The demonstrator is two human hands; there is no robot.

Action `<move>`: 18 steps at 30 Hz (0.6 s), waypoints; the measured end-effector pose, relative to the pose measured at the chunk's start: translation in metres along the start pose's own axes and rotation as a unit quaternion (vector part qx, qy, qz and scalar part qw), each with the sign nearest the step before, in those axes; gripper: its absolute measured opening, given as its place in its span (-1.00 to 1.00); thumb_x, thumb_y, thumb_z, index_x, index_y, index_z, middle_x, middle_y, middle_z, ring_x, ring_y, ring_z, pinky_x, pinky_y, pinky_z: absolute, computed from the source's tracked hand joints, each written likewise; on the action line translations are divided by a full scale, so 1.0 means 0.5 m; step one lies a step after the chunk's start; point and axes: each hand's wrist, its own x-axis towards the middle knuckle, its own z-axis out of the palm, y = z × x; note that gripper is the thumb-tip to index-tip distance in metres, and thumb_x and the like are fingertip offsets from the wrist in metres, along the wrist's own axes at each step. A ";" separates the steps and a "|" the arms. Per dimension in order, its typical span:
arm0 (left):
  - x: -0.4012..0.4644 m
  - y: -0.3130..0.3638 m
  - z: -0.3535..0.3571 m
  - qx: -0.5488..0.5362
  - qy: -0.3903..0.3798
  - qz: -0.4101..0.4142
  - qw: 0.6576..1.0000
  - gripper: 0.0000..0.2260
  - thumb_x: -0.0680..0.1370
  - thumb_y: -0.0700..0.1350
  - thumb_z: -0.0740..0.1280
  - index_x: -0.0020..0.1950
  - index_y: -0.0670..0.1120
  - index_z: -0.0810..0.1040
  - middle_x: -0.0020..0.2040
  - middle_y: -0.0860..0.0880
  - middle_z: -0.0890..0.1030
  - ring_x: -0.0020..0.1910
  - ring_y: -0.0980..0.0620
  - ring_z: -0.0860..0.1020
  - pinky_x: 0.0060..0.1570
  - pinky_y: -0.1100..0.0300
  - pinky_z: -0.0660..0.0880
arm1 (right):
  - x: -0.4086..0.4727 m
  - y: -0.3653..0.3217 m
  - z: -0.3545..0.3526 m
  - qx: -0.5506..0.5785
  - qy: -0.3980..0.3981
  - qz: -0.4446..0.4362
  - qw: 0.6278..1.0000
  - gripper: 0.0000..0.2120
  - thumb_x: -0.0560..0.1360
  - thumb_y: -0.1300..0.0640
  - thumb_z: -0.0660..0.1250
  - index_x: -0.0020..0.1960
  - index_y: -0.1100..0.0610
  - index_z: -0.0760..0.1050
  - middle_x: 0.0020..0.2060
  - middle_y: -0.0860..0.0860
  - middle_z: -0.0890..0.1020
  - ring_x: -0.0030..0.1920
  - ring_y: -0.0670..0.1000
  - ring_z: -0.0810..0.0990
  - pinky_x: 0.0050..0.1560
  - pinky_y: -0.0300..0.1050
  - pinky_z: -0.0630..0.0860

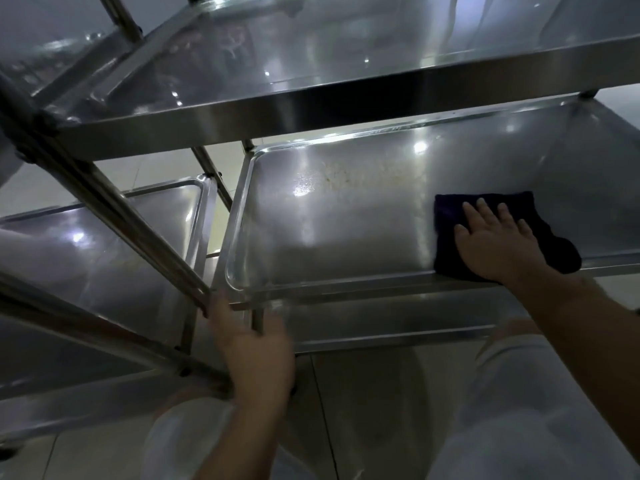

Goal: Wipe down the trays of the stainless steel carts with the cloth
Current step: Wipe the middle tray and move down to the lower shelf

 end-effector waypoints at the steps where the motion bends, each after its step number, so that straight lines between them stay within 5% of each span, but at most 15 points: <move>1: -0.025 -0.003 0.019 0.005 -0.049 0.015 0.999 -0.43 0.53 -0.14 0.42 0.52 0.04 0.36 0.46 -0.03 0.44 0.42 -0.05 0.46 0.46 -0.05 0.39 | 0.000 0.000 0.001 0.001 0.004 0.001 1.000 -0.40 0.68 -0.20 -0.15 0.68 -0.10 -0.13 0.67 -0.10 -0.14 0.65 0.06 -0.17 0.61 0.14 -0.17; 6: -0.042 0.070 0.139 0.084 -0.244 0.176 0.950 -0.54 0.63 -0.08 0.35 0.53 0.07 0.40 0.47 0.10 0.41 0.41 0.07 0.43 0.33 0.35 0.36 | -0.002 0.001 0.001 0.002 0.013 -0.009 1.000 -0.38 0.67 -0.24 -0.13 0.68 -0.09 -0.10 0.67 -0.06 -0.10 0.66 0.11 -0.15 0.61 0.19 -0.16; 10: -0.022 0.125 0.239 0.182 -0.284 0.320 0.885 -0.60 0.64 -0.08 0.31 0.49 -0.03 0.45 0.44 0.02 0.48 0.43 0.08 0.39 0.45 0.18 0.32 | -0.004 0.007 0.000 0.002 0.023 -0.030 0.999 -0.36 0.67 -0.26 -0.12 0.68 -0.06 -0.08 0.67 -0.06 -0.08 0.66 0.13 -0.13 0.61 0.22 -0.14; 18: -0.012 0.129 0.382 0.314 -0.263 0.338 0.847 -0.64 0.68 -0.02 0.22 0.46 -0.06 0.47 0.42 -0.05 0.51 0.41 -0.06 0.45 0.44 0.00 0.37 | 0.002 0.029 0.005 0.000 0.032 -0.087 0.996 -0.38 0.68 -0.24 -0.12 0.68 -0.09 -0.09 0.67 -0.07 -0.06 0.66 0.09 -0.15 0.61 0.21 -0.20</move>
